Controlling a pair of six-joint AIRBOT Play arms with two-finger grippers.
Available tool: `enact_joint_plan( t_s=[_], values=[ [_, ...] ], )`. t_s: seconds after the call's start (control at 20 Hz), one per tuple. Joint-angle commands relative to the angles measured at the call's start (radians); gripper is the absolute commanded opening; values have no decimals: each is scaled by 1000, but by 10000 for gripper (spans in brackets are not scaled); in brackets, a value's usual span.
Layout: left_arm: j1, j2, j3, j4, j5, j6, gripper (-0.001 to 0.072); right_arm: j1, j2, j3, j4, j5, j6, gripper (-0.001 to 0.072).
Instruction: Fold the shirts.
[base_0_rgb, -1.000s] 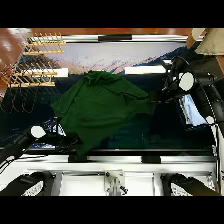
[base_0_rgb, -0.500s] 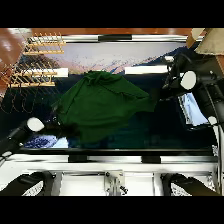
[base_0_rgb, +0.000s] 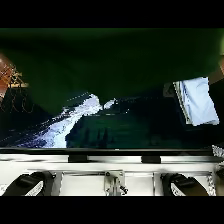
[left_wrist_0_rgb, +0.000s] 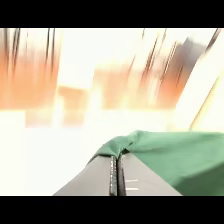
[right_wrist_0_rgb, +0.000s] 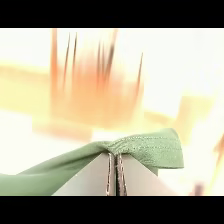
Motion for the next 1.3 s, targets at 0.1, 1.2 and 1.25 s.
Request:
enact_joint_plan(
  t_s=[0.1, 1.2, 1.25],
  values=[
    [0, 80, 163, 27, -189, -25, 27, 0, 186, 86, 64, -157, -1, 74],
    [97, -459, -519, 412, -68, -228, 29, 0, -755, 42, 6, -4, 243, 74],
    [95, -508, -519, 408, -53, -229, 29, 0, -783, 42, 26, 14, 243, 74]
  ],
)
